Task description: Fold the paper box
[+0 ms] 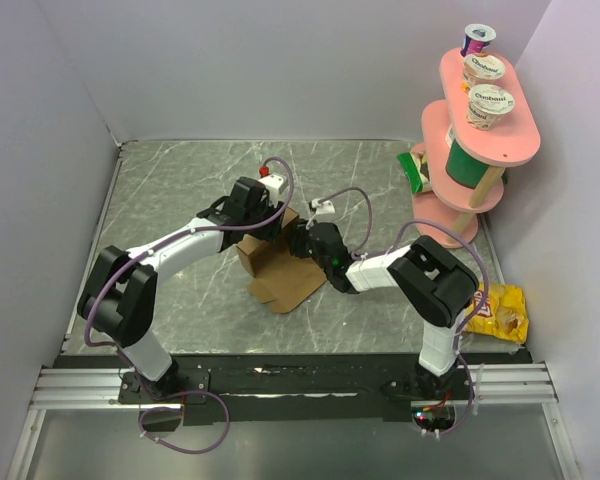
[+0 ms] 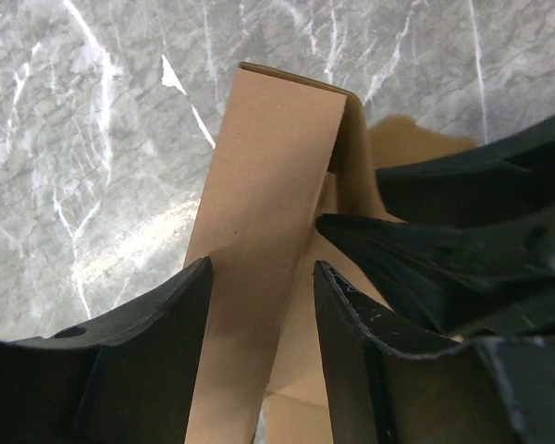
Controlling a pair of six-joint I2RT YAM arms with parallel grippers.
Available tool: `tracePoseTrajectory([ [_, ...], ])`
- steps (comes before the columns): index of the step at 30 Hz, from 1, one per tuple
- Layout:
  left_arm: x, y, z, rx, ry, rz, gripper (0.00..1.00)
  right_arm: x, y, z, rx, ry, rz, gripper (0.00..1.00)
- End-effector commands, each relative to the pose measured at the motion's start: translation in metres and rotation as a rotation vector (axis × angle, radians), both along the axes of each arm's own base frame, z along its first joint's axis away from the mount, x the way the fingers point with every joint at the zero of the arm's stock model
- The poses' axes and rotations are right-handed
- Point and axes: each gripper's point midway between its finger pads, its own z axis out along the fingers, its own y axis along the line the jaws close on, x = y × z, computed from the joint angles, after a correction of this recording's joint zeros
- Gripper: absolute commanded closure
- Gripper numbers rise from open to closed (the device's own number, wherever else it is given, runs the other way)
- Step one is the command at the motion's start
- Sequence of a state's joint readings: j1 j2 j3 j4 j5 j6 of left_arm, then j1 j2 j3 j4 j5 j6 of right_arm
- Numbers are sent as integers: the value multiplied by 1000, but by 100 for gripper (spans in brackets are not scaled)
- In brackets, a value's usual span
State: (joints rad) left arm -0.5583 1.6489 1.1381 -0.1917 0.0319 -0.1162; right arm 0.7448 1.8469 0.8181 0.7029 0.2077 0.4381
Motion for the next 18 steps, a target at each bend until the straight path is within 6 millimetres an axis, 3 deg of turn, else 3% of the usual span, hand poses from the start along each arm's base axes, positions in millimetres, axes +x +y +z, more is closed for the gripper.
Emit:
tracePoseTrajectory([
  [1, -20, -14, -23, -10, 95, -63, 47, 5, 17, 11, 110, -25, -31, 59],
  [9, -20, -16, -24, -11, 96, -67, 47, 16, 17, 11, 126, -39, -86, 51],
  [12, -19, -11, -29, 17, 100, -56, 47, 13, 15, 12, 113, -31, -74, 31],
  [13, -19, -9, -31, 34, 100, -56, 47, 10, 13, 20, 109, -50, -70, 25],
  [15, -17, -4, -35, 65, 100, -48, 47, 0, -6, 13, 60, -45, -93, 18],
  [16, -15, 0, -35, 84, 88, -38, 47, -4, -12, 30, 71, -76, -93, 15],
  [17, -14, 2, -35, 93, 85, -32, 47, -16, -26, 18, 34, -62, -94, 13],
  [18, -13, 2, -33, 91, 74, -31, 47, -23, -33, 20, 19, -80, -85, 11],
])
